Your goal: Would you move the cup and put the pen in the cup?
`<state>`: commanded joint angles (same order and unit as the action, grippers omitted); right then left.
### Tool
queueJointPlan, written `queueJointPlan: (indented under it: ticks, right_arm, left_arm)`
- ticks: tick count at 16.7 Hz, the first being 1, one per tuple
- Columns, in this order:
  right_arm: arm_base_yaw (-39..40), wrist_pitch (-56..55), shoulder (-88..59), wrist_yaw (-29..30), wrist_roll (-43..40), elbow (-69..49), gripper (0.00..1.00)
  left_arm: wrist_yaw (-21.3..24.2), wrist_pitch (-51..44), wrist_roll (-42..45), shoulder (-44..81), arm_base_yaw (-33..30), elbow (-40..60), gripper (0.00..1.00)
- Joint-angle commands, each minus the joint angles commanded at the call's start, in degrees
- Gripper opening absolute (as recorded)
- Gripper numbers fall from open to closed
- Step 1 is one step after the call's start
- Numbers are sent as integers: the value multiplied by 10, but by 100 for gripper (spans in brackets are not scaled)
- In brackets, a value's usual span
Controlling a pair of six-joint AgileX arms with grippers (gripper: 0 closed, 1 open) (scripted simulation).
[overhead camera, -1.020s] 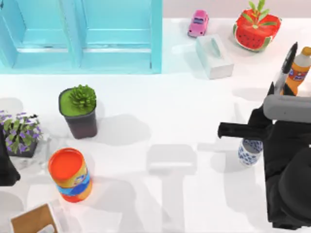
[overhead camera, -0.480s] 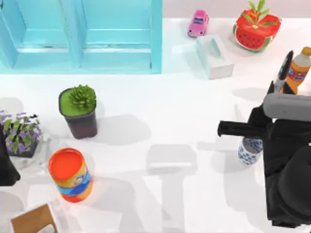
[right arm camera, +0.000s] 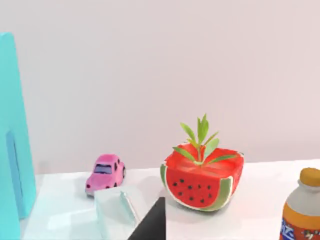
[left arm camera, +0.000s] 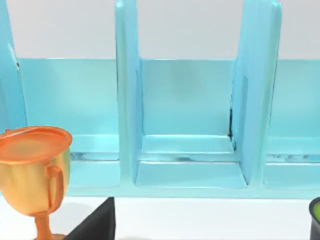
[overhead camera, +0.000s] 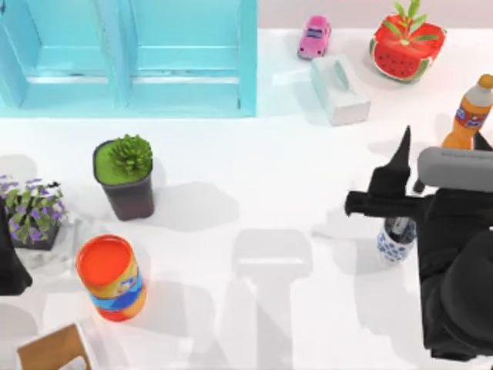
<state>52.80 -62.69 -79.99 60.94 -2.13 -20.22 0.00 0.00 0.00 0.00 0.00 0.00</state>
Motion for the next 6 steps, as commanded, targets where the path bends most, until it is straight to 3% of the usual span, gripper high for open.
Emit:
queueJointPlan:
  ticks: [6]
  right_arm:
    - [0,0,0,0,0,0,100]
  left_arm:
    - [0,0,0,0,0,0,100]
